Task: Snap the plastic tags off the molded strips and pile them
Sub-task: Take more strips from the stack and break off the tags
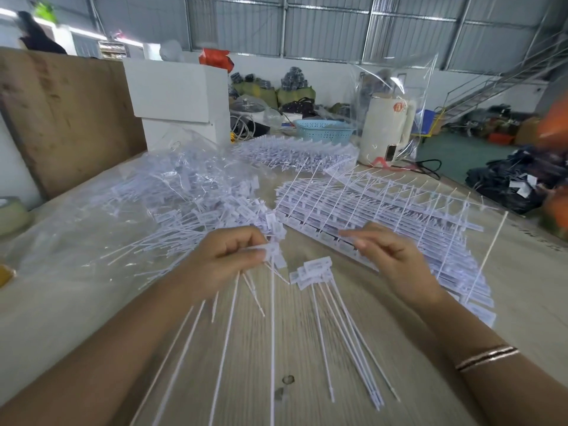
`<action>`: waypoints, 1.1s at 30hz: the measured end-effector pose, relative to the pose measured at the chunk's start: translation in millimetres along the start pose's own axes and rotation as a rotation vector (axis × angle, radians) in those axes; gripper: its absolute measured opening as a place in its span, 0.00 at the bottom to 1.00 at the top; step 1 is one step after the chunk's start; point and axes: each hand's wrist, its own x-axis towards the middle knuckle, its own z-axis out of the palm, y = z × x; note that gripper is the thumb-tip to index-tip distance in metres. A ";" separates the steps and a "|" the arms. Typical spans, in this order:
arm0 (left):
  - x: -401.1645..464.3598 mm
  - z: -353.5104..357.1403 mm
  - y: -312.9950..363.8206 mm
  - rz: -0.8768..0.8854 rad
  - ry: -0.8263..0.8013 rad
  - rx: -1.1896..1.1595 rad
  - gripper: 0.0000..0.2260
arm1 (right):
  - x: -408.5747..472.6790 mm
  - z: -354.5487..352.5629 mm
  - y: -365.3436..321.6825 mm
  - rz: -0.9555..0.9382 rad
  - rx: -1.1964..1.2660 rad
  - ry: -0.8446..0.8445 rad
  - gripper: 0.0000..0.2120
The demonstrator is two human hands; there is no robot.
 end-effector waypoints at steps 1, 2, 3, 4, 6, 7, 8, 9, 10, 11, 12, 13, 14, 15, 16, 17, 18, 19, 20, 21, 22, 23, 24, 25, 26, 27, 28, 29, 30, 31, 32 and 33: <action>0.5 -3.8 -1.8 -0.019 0.022 0.011 0.07 | -0.9 -1.9 3.1 0.005 -0.083 -0.064 0.10; 1.4 -5.6 -4.0 -0.039 0.030 0.052 0.08 | -1.3 -1.8 7.2 -0.017 -0.161 -0.137 0.14; 2.4 -4.9 -6.0 -0.064 0.026 0.117 0.08 | -0.6 0.0 11.6 -0.058 -0.225 -0.198 0.17; 3.1 -2.8 -7.7 -0.088 0.014 0.188 0.08 | 0.8 2.5 15.8 -0.101 -0.274 -0.237 0.19; 4.3 4.9 -9.9 -0.098 -0.012 0.301 0.09 | 5.6 6.3 22.8 -0.197 -0.351 -0.280 0.22; 4.3 9.5 -9.6 -0.079 -0.020 0.346 0.13 | 7.1 7.4 26.3 -0.244 -0.389 -0.298 0.23; 4.2 13.2 -9.1 -0.057 -0.026 0.384 0.16 | 7.8 8.8 29.5 -0.286 -0.434 -0.316 0.24; 4.5 16.7 -9.2 -0.037 -0.037 0.411 0.18 | 7.7 10.5 31.4 -0.325 -0.482 -0.335 0.25; 4.4 20.0 -9.9 -0.022 -0.050 0.420 0.20 | 7.4 12.2 31.0 -0.357 -0.514 -0.356 0.26; 3.9 22.9 -11.0 -0.012 -0.061 0.420 0.20 | 7.8 13.4 29.5 -0.375 -0.517 -0.369 0.27; 3.2 25.3 -12.0 -0.003 -0.068 0.425 0.20 | 8.9 13.9 27.3 -0.381 -0.493 -0.361 0.29; 2.9 27.4 -12.4 0.006 -0.071 0.438 0.19 | 10.1 13.8 25.4 -0.379 -0.452 -0.324 0.30; 2.9 29.2 -12.4 0.013 -0.068 0.446 0.18 | 10.9 12.4 23.9 -0.378 -0.422 -0.270 0.30; 3.2 30.8 -12.3 0.019 -0.062 0.447 0.18 | 10.7 11.2 22.4 -0.387 -0.423 -0.218 0.30; 3.3 32.4 -11.6 0.021 -0.056 0.443 0.18 | 10.3 11.0 20.4 -0.409 -0.462 -0.189 0.29; 3.5 33.5 -10.8 0.022 -0.048 0.439 0.17 | 9.3 12.0 18.4 -0.444 -0.530 -0.182 0.26; 3.4 34.5 -9.4 0.025 -0.040 0.436 0.17 | 8.2 13.6 16.9 -0.485 -0.611 -0.187 0.23; 3.3 35.4 -7.8 0.030 -0.034 0.435 0.16 | 7.6 15.5 16.5 -0.526 -0.685 -0.184 0.20; 3.2 36.0 -6.3 0.033 -0.031 0.430 0.16 | 7.8 16.9 16.7 -0.563 -0.740 -0.164 0.18; 3.5 36.1 -5.5 0.030 -0.027 0.423 0.15 | 8.4 17.6 17.2 -0.592 -0.778 -0.131 0.16; 3.9 35.4 -5.3 0.020 -0.021 0.419 0.15 | 9.2 18.3 17.7 -0.616 -0.800 -0.097 0.15; 4.4 33.5 -6.4 0.000 -0.015 0.425 0.14 | 9.5 18.5 18.6 -0.635 -0.811 -0.068 0.14; 4.9 31.1 -7.9 -0.027 -0.011 0.436 0.13 | 9.5 18.1 19.8 -0.649 -0.816 -0.045 0.13; 5.8 28.8 -9.6 -0.052 -0.017 0.450 0.09 | 9.2 17.4 20.6 -0.658 -0.821 -0.028 0.13; 6.2 27.1 -11.7 -0.066 -0.030 0.461 0.06 | 8.9 16.8 21.2 -0.662 -0.832 -0.020 0.13; 6.3 25.9 -14.2 -0.065 -0.039 0.469 0.05 | 8.4 16.8 21.6 -0.667 -0.854 -0.019 0.13; 5.7 25.1 -16.6 -0.060 -0.040 0.475 0.05 | 8.3 17.0 21.5 -0.673 -0.882 -0.025 0.13; 5.3 24.6 -18.4 -0.054 -0.036 0.477 0.05 | 8.1 17.7 21.1 -0.678 -0.907 -0.030 0.13; 5.0 24.0 -19.3 -0.046 -0.031 0.472 0.04 | 7.9 18.3 20.2 -0.673 -0.913 -0.034 0.13; 4.8 23.4 -19.7 -0.036 -0.026 0.465 0.03 | 7.9 18.9 19.3 -0.659 -0.897 -0.035 0.13; 4.8 23.1 -19.8 -0.028 -0.024 0.456 0.02 | 7.7 19.3 17.9 -0.633 -0.862 -0.037 0.13; 5.1 23.0 -19.1 -0.018 -0.019 0.449 0.01 | 7.3 19.4 16.9 -0.600 -0.810 -0.041 0.14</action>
